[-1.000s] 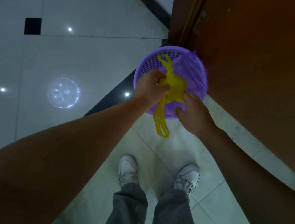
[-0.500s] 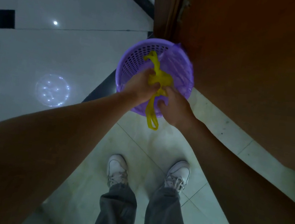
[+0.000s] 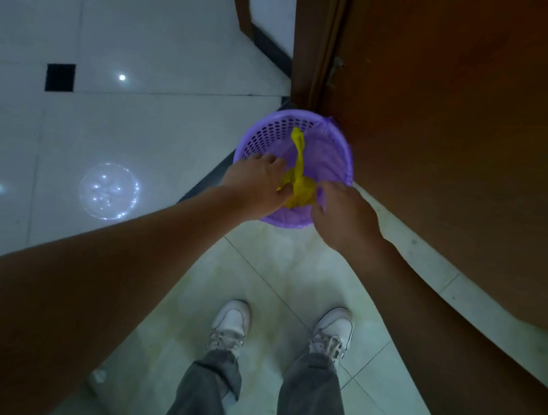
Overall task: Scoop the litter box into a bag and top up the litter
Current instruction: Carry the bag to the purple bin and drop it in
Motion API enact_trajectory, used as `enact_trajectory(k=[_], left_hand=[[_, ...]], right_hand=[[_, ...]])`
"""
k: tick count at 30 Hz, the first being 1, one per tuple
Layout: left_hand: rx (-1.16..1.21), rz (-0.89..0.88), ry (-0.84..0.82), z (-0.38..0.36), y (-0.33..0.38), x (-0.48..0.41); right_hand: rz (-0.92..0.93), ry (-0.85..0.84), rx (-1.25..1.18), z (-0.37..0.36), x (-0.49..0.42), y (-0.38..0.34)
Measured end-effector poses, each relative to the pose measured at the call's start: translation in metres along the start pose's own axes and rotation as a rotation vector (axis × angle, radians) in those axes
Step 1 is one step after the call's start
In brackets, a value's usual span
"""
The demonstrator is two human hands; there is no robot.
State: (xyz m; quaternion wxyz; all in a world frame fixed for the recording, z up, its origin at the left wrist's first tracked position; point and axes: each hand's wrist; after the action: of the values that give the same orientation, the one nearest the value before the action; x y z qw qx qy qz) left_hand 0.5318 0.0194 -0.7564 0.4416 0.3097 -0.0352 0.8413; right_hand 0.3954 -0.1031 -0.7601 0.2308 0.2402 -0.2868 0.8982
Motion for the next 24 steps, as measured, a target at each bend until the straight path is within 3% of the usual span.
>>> enact_trajectory(k=[5,11,18,24], left_hand=[[-0.089,-0.041,0.134,0.068,0.020,0.049],[-0.210,-0.225,0.219,0.175,0.078,0.115],[-0.242,-0.453,0.352,0.306,0.176,0.221],[-0.393,-0.616,0.393,0.381,0.249,0.328]], right_hand=[[-0.062,0.148,0.056,0.059,0.053,-0.020],[-0.131,0.297,0.046,0.161,0.147,-0.047],[-0.287,0.412,0.062,0.279,0.314,-0.100],[-0.412,0.546,0.090,0.320,0.459,-0.153]])
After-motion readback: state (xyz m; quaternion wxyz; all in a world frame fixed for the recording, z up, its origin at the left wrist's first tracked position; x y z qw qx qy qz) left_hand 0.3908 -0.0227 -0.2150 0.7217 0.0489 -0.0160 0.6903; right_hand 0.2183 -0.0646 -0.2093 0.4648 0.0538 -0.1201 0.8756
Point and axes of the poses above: each hand's wrist, its own x-axis away from the middle knuckle, its own z-axis out of the back of the hand, y = z × x, and after that the axes turned 14 degrees about -y, right-handed
